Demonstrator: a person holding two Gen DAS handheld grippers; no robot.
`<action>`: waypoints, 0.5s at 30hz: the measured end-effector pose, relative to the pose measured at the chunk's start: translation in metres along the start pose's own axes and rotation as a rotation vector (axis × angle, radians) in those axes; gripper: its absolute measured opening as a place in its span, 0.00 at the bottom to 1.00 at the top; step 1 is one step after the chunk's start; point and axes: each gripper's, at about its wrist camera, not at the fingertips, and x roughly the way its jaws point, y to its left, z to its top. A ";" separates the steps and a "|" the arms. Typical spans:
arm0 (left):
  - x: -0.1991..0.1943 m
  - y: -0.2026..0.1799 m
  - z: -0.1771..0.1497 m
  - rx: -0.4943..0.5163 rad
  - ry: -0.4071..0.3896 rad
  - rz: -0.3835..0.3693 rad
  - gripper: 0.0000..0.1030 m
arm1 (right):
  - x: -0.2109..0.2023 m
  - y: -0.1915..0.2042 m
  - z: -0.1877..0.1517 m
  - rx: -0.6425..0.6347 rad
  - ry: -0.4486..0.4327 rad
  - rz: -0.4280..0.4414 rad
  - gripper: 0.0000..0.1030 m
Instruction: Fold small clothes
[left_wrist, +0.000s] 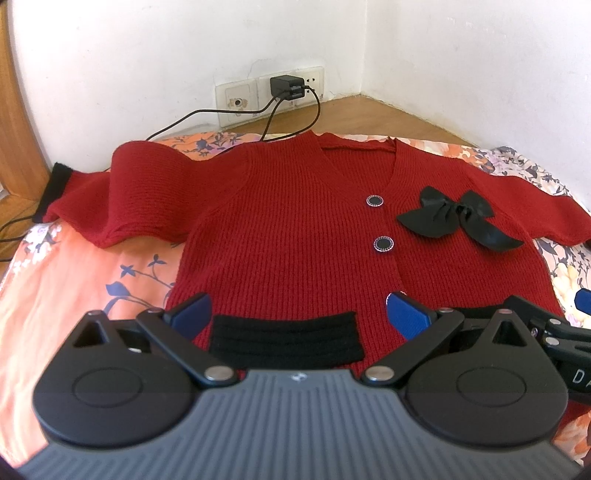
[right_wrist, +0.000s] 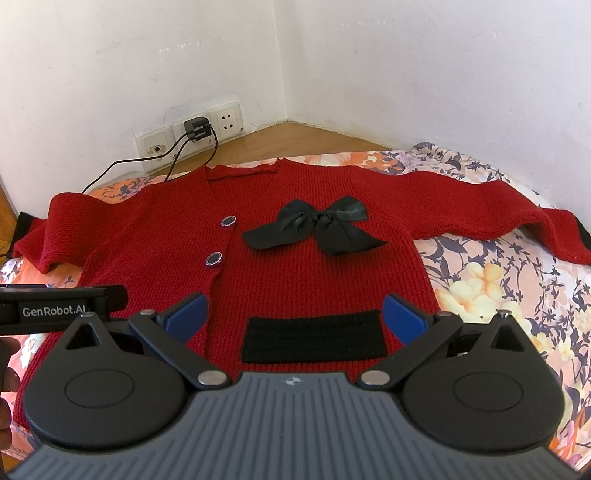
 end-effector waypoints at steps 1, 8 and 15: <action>0.000 -0.002 0.000 0.001 0.001 0.001 1.00 | 0.000 0.000 0.000 0.001 0.001 -0.001 1.00; 0.001 -0.003 0.000 0.001 0.003 0.002 1.00 | 0.001 -0.001 -0.001 0.002 0.001 -0.002 1.00; 0.002 -0.008 -0.001 0.004 0.012 0.002 1.00 | 0.001 -0.004 -0.001 0.016 0.002 0.009 1.00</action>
